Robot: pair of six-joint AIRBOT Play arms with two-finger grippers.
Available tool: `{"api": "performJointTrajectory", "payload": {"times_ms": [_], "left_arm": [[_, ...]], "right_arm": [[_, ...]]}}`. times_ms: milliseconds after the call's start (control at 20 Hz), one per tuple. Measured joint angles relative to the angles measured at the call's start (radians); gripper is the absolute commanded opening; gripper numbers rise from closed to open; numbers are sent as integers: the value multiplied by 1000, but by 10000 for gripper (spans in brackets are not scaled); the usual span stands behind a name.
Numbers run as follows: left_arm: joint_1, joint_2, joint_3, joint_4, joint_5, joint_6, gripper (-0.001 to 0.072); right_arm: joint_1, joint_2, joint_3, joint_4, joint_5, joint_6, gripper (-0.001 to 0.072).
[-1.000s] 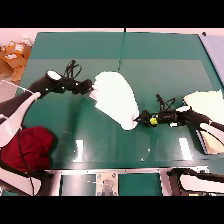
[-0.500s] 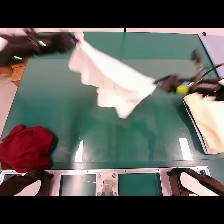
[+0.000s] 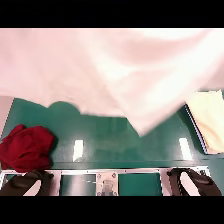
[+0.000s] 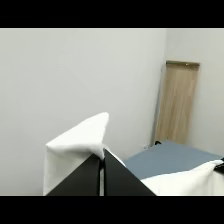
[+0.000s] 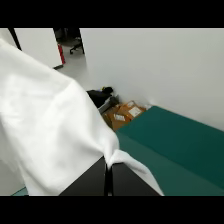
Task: Fold the shirts.
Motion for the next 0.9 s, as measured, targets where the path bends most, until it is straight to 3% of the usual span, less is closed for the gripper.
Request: {"api": "performJointTrajectory", "payload": {"times_ms": [200, 350, 550, 800, 850, 900], "left_arm": [[0, -33, 35, 90, -48, -4, 23], [0, -145, 43, 159, -95, -28, 23], [-5, -437, 46, 193, -184, -42, 24], [-66, -877, 48, 119, -183, -23, 25], [-84, -947, 48, 101, -173, -18, 77], [-100, -1004, 48, 95, -166, -17, 437]], "right_arm": [[-1, 10, 9, -50, -7, 50, 15], [-1, -12, -120, -67, -15, 55, 15], [27, -114, -448, -81, -102, -16, 15], [105, -422, -773, -76, -397, -138, 15], [113, -496, -791, -74, -440, -156, 16], [116, -559, -794, -75, -470, -172, 33]]}}
